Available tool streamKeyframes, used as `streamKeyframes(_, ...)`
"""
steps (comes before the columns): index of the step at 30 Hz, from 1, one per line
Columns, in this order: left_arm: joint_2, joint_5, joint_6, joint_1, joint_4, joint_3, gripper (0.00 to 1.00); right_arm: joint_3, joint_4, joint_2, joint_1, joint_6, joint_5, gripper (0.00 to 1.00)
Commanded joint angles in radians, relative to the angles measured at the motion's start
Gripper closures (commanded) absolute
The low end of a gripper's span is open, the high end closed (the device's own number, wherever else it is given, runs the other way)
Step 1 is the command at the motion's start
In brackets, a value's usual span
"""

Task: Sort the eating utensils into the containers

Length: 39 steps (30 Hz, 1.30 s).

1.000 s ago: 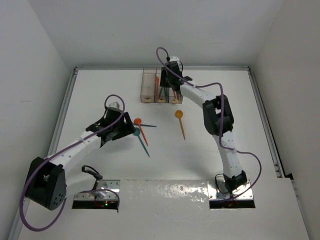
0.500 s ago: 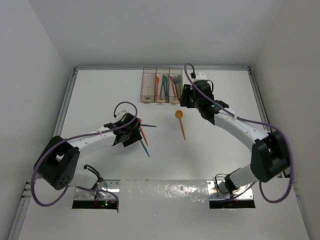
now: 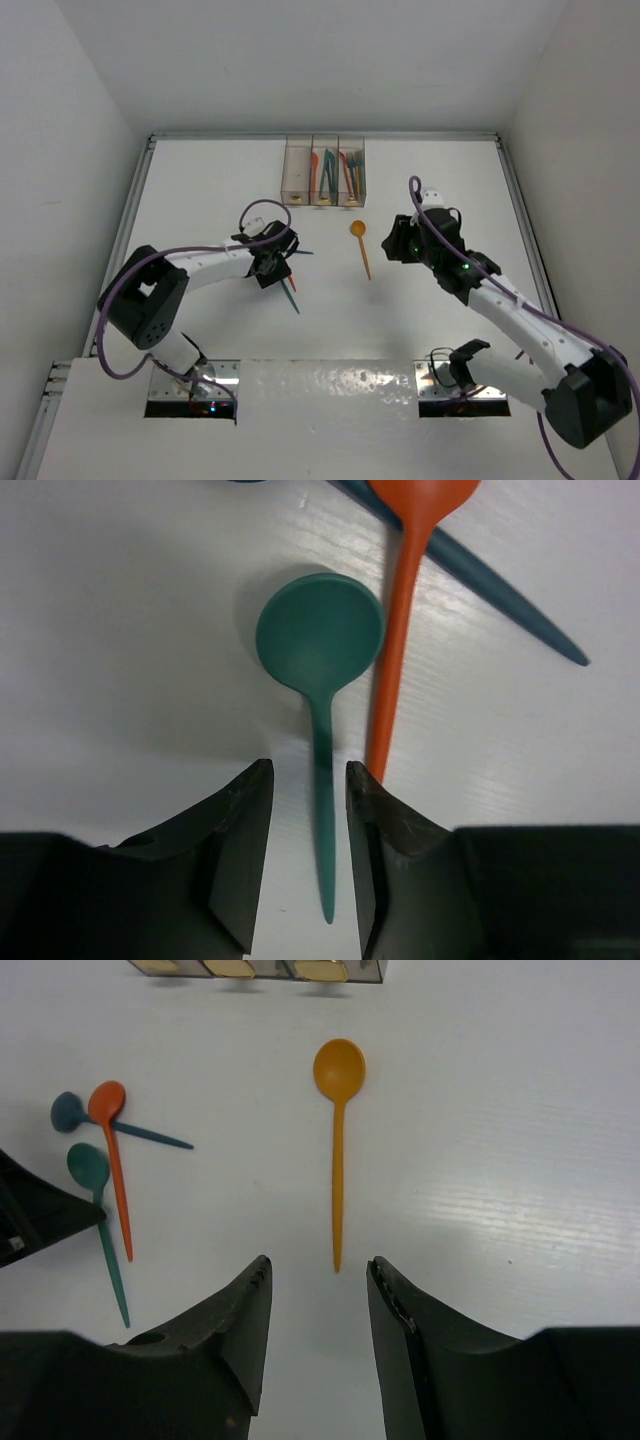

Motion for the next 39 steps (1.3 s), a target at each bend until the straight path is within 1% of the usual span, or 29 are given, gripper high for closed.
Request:
streamKeyframes(1,0.033,-0.024,-0.029,-0.012,-0.042,0.029,0.67,-0.024,-0.025,-0.090,0.005,0.025,-0.020,0.57)
streamKeyframes(4,0.073,-0.019,-0.034,-0.015,-0.064,0.039,0.71,-0.050,-0.034,-0.143,0.003,0.031,-0.031,0.57)
streamKeyframes(9,0.151,-0.031,-0.028,-0.033,-0.114,0.083,0.72,-0.082,-0.050,-0.192,0.003,0.041,-0.045,0.57)
streamKeyframes(11,0.187,-0.037,-0.028,-0.043,-0.137,0.105,0.81,-0.099,-0.047,-0.214,0.003,0.046,-0.055,0.57)
streamKeyframes(12,0.197,-0.039,-0.029,-0.043,-0.146,0.108,0.89,-0.102,-0.054,-0.222,0.003,0.049,-0.060,0.57)
streamKeyframes(14,0.188,-0.040,-0.028,-0.044,-0.169,0.105,0.99,-0.110,-0.062,-0.246,0.003,0.049,-0.072,0.57)
streamKeyframes(17,0.123,-0.065,-0.013,-0.044,-0.234,0.121,1.00,-0.113,-0.099,-0.280,0.003,0.041,-0.077,0.57)
streamKeyframes(19,0.047,-0.097,0.010,-0.044,-0.269,0.154,1.00,-0.113,-0.112,-0.300,0.003,0.031,-0.082,0.57)
streamKeyframes(21,-0.009,-0.140,0.067,-0.044,-0.320,0.241,1.00,-0.111,-0.131,-0.323,0.003,0.023,-0.089,0.57)
streamKeyframes(22,-0.020,-0.155,0.093,-0.043,-0.337,0.323,1.00,-0.111,-0.139,-0.329,0.003,0.020,-0.094,0.57)
streamKeyframes(24,-0.014,-0.183,0.216,-0.038,-0.318,0.413,1.00,-0.107,-0.155,-0.341,0.003,0.017,-0.108,0.57)
streamKeyframes(25,-0.001,-0.188,0.252,-0.021,-0.312,0.513,1.00,-0.107,-0.162,-0.344,0.003,0.015,-0.114,0.57)
streamKeyframes(26,0.019,-0.183,0.347,-0.008,-0.302,0.567,1.00,-0.107,-0.166,-0.347,0.003,0.015,-0.114,0.57)
streamKeyframes(27,0.068,-0.165,0.395,0.008,-0.289,0.613,1.00,-0.107,-0.166,-0.347,0.003,0.018,-0.114,0.57)
streamKeyframes(28,0.096,-0.163,0.430,0.041,-0.274,0.707,1.00,-0.102,-0.168,-0.347,0.005,0.018,-0.114,0.57)
streamKeyframes(29,0.154,-0.133,0.516,0.061,-0.260,0.750,1.00,-0.099,-0.169,-0.346,0.003,0.020,-0.114,0.57)
streamKeyframes(30,0.186,-0.110,0.559,0.084,-0.242,0.788,1.00,-0.096,-0.169,-0.340,0.003,0.018,-0.114,0.57)
streamKeyframes(31,0.214,-0.091,0.630,0.130,-0.214,0.862,1.00,-0.097,-0.157,-0.338,0.003,0.017,-0.134,0.57)
streamKeyframes(32,0.272,-0.036,0.667,0.152,-0.194,0.894,1.00,-0.099,-0.151,-0.334,0.005,0.012,-0.135,0.57)
streamKeyframes(33,0.302,-0.015,0.699,0.173,-0.176,0.923,1.00,-0.102,-0.145,-0.328,0.005,0.009,-0.131,0.57)
streamKeyframes(34,0.329,0.007,0.758,0.207,-0.145,0.985,1.00,-0.091,-0.157,-0.321,0.005,0.012,-0.120,0.57)
streamKeyframes(35,0.389,0.059,0.792,0.221,-0.136,1.023,1.00,-0.081,-0.168,-0.314,0.003,0.014,-0.120,0.57)
streamKeyframes(36,0.420,0.073,0.829,0.232,-0.119,1.096,1.00,-0.068,-0.180,-0.308,0.003,0.008,-0.120,0.57)
streamKeyframes(37,0.447,0.078,0.892,0.247,-0.110,1.129,1.00,-0.059,-0.188,-0.297,0.003,0.005,-0.102,0.57)
streamKeyframes(39,0.524,0.111,0.943,0.258,-0.082,1.198,1.00,-0.065,-0.188,-0.291,0.005,0.011,-0.091,0.57)
